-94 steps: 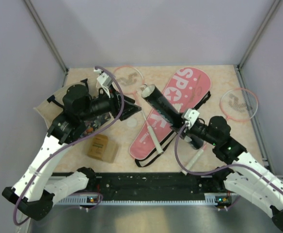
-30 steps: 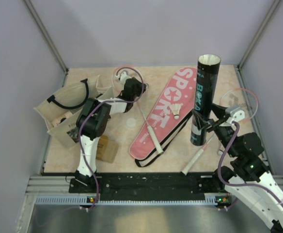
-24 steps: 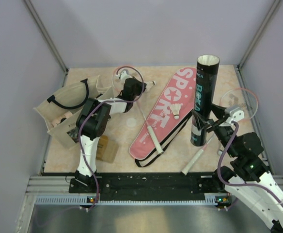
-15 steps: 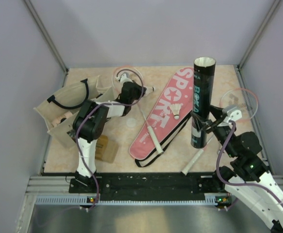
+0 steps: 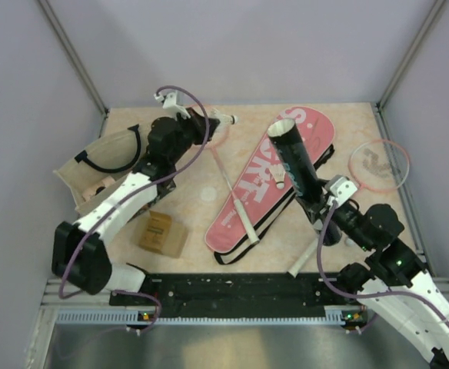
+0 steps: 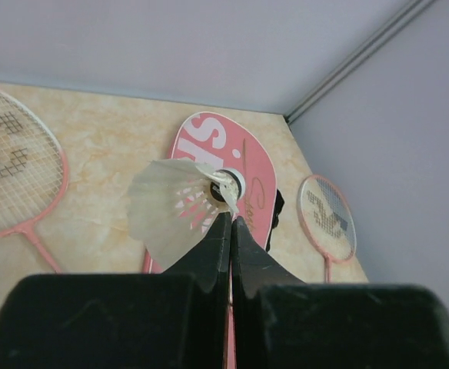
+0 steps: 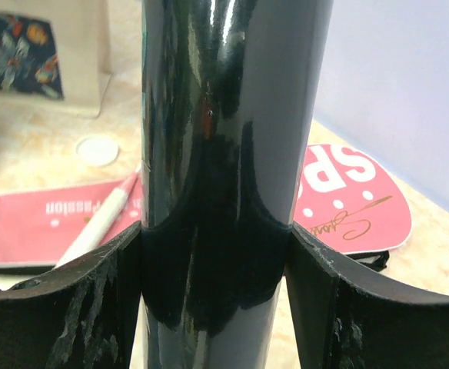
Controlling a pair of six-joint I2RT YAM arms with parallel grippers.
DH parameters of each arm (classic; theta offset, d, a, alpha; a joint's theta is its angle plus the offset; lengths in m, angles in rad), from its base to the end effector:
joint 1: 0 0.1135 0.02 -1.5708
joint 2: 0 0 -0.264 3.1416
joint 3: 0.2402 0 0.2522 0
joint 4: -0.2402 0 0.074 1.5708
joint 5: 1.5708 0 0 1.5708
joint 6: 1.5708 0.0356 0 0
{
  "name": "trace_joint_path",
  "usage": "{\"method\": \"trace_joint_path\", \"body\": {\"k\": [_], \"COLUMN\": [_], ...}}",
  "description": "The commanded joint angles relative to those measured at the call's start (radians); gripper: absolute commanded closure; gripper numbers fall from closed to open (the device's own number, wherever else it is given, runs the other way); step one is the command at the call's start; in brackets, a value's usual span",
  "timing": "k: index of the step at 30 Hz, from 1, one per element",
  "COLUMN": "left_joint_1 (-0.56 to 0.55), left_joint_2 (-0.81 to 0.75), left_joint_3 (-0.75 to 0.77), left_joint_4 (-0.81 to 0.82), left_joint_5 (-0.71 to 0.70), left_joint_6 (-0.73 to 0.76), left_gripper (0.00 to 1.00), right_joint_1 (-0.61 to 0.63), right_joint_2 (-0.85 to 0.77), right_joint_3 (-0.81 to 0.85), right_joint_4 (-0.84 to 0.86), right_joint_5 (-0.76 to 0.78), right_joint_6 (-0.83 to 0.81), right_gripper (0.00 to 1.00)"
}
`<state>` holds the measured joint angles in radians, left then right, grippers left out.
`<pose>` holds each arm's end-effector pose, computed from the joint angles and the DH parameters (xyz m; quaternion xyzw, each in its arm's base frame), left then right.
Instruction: Pack up the badminton gear
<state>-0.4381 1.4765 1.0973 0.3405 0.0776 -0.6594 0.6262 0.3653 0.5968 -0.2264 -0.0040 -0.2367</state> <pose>0.3197 -0.1528 0.3371 -0.0528 0.7187 -0.3852 0.5765 0.0872 0.0632 0.3230 -0.2962 0.6401 0.1386 0.6952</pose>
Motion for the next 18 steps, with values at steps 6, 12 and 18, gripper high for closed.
{"method": "trace_joint_path", "body": {"k": [6, 12, 18], "left_joint_1": [-0.001, -0.001, -0.001], "left_joint_2": [-0.413, -0.579, -0.663], "left_joint_3": [0.142, 0.203, 0.234], "left_joint_4": [-0.615, -0.836, -0.988], "left_joint_5": [0.122, 0.234, 0.326], "left_joint_6": [0.286, 0.339, 0.374], "left_gripper": [1.00, 1.00, 1.00], "right_joint_1": [0.006, 0.006, 0.006], "right_joint_2": [0.092, 0.155, 0.224], "right_joint_3": [0.135, 0.146, 0.150], "right_joint_4": [-0.082, -0.123, -0.134], "right_joint_5": [-0.397, -0.401, -0.389], "right_joint_6": [-0.249, -0.383, -0.481], "right_gripper": [0.57, 0.57, 0.57]}}
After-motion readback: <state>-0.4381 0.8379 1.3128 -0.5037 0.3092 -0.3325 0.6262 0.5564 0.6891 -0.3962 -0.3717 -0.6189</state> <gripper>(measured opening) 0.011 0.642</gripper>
